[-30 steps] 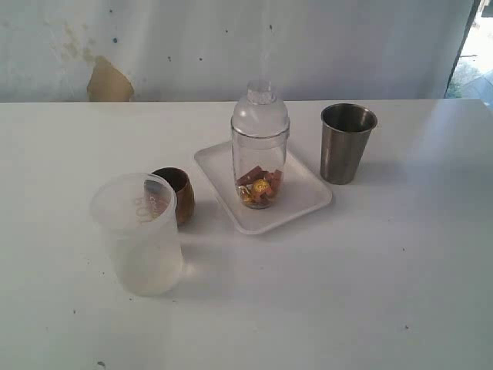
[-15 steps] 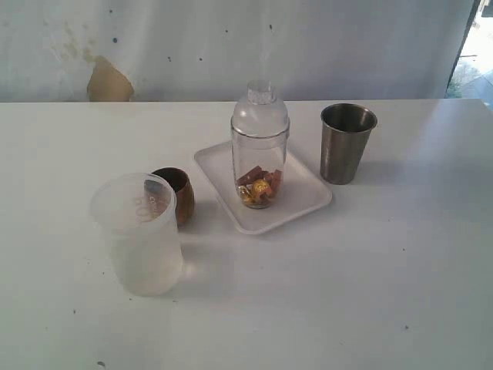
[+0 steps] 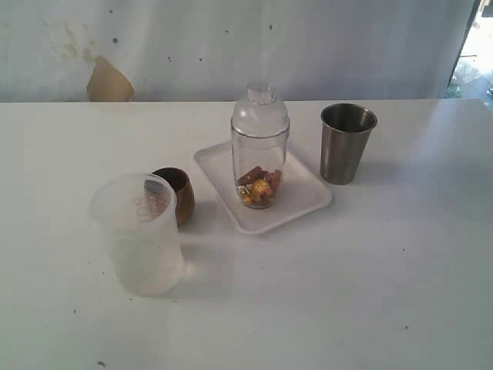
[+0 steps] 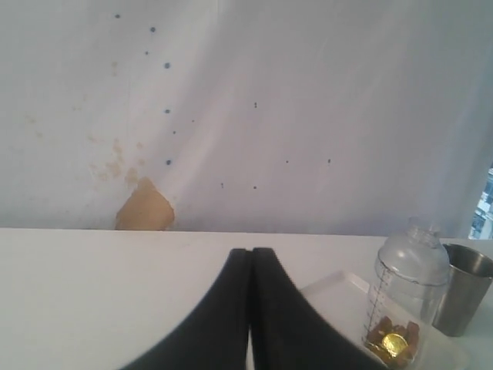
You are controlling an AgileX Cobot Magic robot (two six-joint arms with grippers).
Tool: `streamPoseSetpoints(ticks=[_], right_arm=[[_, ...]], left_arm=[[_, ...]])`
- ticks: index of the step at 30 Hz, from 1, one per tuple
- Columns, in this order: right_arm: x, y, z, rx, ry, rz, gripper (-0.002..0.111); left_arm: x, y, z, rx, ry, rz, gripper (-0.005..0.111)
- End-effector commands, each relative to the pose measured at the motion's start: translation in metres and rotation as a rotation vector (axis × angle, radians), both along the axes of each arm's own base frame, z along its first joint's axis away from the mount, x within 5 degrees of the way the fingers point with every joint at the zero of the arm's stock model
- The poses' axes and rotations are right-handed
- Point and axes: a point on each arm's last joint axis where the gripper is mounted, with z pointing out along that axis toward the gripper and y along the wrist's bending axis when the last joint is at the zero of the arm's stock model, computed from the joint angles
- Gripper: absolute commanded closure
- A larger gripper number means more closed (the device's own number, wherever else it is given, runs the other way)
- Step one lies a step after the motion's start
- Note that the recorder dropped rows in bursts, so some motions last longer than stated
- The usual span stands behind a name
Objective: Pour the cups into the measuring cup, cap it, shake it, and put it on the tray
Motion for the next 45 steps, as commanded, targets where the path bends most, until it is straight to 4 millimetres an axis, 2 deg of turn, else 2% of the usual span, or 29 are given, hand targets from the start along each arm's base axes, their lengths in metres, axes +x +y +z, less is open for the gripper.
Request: streamPoseSetpoints(ticks=[1, 6, 15, 24, 40, 45], right_arm=[[0.0, 0.0, -0.005, -0.024, 0.032, -0.006, 0.108], [0.0, 0.0, -0.007, -0.034, 0.045, -0.005, 0.108], [0.0, 0.0, -0.007, -0.033, 0.045, -0.003, 0.108], [0.0, 0.0, -0.007, -0.033, 0.046, -0.001, 0.108], [0.0, 0.0, -0.007, -0.033, 0.046, -0.001, 0.108], [0.0, 0.0, -0.007, -0.033, 0.046, -0.001, 0.108]], left_arm=[[-0.009, 0.006, -0.006, -0.004, -0.039, 0.061, 0.107], [-0.016, 0.01, -0.033, -0.003, -0.039, 0.123, 0.107], [-0.016, 0.012, -0.092, 0.094, 0.029, 0.153, 0.107], [-0.011, 0.012, -0.133, 0.118, 0.119, 0.15, 0.107], [-0.01, 0.012, -0.133, 0.118, 0.104, 0.151, 0.107], [-0.01, 0.015, -0.132, 0.185, 0.094, 0.2, 0.107]])
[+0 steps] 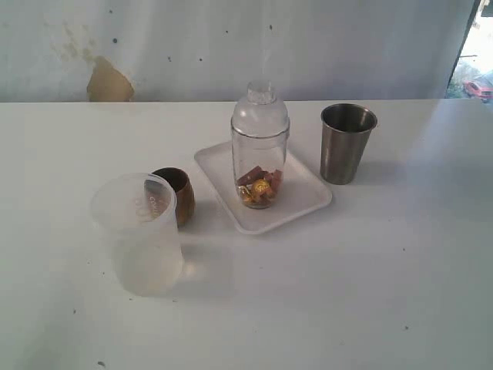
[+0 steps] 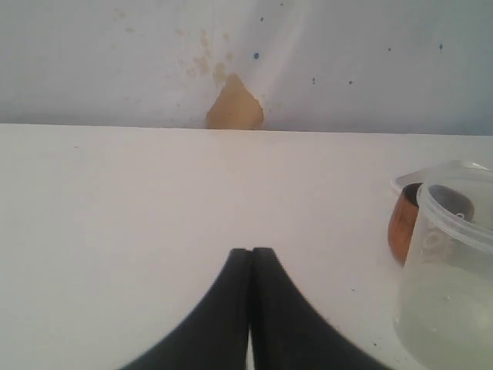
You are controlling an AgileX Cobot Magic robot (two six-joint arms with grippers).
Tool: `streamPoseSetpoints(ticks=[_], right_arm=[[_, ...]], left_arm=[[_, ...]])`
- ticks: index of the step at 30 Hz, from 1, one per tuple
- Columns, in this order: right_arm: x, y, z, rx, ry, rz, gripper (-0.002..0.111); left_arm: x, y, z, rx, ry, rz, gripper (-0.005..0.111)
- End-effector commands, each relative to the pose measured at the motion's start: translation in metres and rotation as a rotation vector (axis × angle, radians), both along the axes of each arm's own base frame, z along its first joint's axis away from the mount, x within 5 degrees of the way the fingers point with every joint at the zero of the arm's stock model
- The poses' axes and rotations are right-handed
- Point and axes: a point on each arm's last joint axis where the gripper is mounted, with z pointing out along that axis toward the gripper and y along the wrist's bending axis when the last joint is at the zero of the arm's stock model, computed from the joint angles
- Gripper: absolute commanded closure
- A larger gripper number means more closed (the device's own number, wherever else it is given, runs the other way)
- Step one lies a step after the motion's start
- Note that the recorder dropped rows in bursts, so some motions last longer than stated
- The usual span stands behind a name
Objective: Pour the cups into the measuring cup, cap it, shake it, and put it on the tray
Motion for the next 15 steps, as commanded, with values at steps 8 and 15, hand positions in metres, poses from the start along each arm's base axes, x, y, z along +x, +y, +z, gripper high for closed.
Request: streamPoseSetpoints(ticks=[8, 15], right_arm=[[0.0, 0.0004, -0.0013, 0.002, 0.007, 0.001, 0.108], [0.0, 0.0004, -0.0013, 0.002, 0.007, 0.001, 0.108]], left_arm=[[0.0, 0.0054, -0.0005, 0.021, -0.009, 0.093, 0.107], [0.0, 0.0054, -0.0005, 0.025, -0.009, 0.092, 0.107]])
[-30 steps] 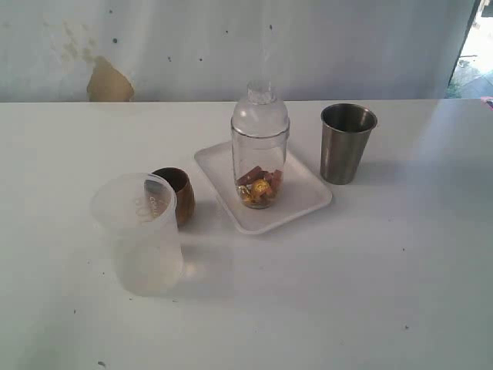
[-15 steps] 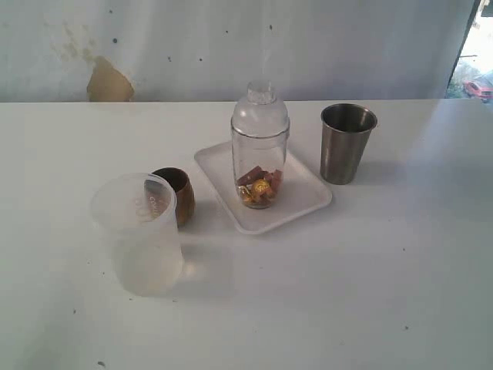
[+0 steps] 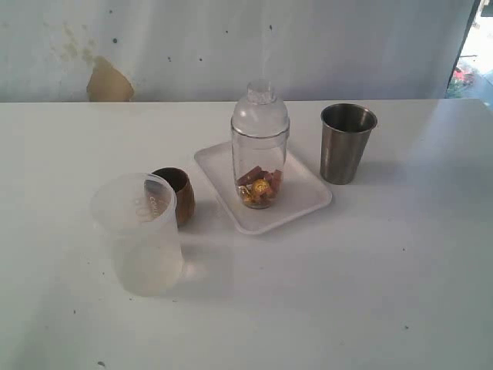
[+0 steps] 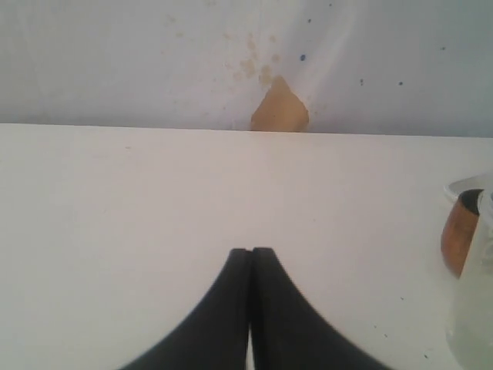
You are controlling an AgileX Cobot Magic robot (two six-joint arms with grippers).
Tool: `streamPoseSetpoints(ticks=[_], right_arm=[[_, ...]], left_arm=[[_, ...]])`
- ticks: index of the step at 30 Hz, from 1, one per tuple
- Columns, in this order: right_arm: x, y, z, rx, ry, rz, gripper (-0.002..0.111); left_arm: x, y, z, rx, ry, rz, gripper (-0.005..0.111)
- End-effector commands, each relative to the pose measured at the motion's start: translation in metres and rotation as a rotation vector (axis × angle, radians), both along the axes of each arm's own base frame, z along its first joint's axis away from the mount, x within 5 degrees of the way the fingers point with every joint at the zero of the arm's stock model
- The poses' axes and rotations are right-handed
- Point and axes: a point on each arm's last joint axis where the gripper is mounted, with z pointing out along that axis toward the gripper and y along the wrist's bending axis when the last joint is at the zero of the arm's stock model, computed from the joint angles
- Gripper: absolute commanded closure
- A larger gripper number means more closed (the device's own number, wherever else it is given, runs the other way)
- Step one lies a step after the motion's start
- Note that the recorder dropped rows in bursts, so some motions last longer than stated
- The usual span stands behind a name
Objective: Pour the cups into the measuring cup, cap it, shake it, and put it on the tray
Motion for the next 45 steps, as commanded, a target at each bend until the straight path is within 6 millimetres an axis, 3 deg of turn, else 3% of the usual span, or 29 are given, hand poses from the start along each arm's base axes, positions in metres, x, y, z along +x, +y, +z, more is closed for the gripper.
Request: streamPoseSetpoints(ticks=[1, 25, 31, 38, 45], right_arm=[[0.0, 0.0, -0.001, 0.002, 0.007, 0.001, 0.108], [-0.002, 0.001, -0.003, 0.005, 0.003, -0.009, 0.108], [0.006, 0.004, -0.008, -0.054, -0.011, -0.195, 0.108], [0.028, 0.019, -0.018, -0.066, -0.078, -0.362, 0.108], [0.068, 0.031, -0.047, -0.074, -0.158, -0.53, 0.108]], left_arm=[[0.0, 0.0, 0.0, -0.016, -0.009, 0.004, 0.107], [0.0, 0.0, 0.0, -0.016, -0.009, 0.004, 0.107], [0.0, 0.0, 0.0, -0.016, -0.009, 0.004, 0.107], [0.0, 0.0, 0.0, -0.016, -0.009, 0.004, 0.107], [0.0, 0.0, 0.0, -0.016, -0.009, 0.004, 0.107]])
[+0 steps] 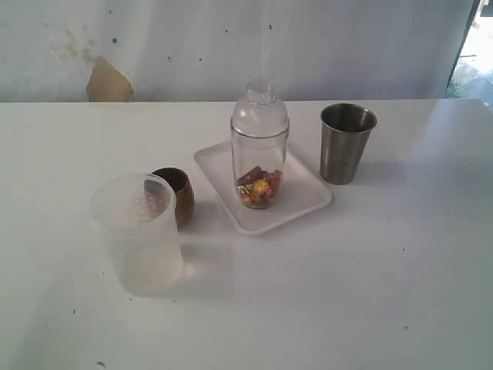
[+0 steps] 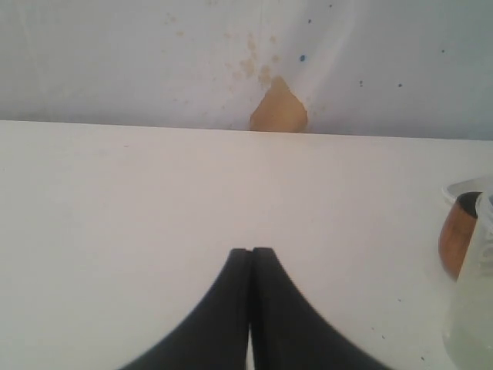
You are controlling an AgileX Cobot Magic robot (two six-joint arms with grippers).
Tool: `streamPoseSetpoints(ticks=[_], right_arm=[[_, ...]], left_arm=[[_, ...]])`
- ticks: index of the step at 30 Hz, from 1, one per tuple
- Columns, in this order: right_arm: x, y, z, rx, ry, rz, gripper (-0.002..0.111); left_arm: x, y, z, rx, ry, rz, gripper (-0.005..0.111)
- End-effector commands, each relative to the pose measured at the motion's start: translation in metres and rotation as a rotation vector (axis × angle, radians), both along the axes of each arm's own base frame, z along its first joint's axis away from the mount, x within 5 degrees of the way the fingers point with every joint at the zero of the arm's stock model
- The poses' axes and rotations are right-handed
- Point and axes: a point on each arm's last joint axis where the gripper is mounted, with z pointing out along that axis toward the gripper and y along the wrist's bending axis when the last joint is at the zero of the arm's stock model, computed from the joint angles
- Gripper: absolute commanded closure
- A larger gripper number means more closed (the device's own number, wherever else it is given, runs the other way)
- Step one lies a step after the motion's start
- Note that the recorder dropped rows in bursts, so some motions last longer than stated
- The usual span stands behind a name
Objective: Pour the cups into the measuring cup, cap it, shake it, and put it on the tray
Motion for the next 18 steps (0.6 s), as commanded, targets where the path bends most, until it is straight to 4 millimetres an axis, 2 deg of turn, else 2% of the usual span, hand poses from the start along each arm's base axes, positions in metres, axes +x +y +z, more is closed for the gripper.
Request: streamPoseSetpoints(ticks=[1, 5, 10, 15, 18], right_arm=[[0.025, 0.004, -0.022, -0.019, -0.063, -0.102, 0.108], [0.05, 0.005, -0.057, -0.016, -0.039, -0.169, 0.108], [0.074, 0.003, -0.11, -0.012, 0.047, -0.217, 0.108], [0.086, 0.003, -0.158, -0.045, 0.161, -0.223, 0.108], [0.087, 0.004, -0.17, -0.056, 0.236, -0.218, 0.108]], left_arm=[[0.0, 0.0, 0.0, -0.003, -0.009, 0.002, 0.107], [0.0, 0.0, 0.0, -0.003, -0.009, 0.002, 0.107], [0.0, 0.0, 0.0, -0.003, -0.009, 0.002, 0.107], [0.0, 0.0, 0.0, -0.003, -0.009, 0.002, 0.107], [0.0, 0.0, 0.0, -0.003, -0.009, 0.002, 0.107]])
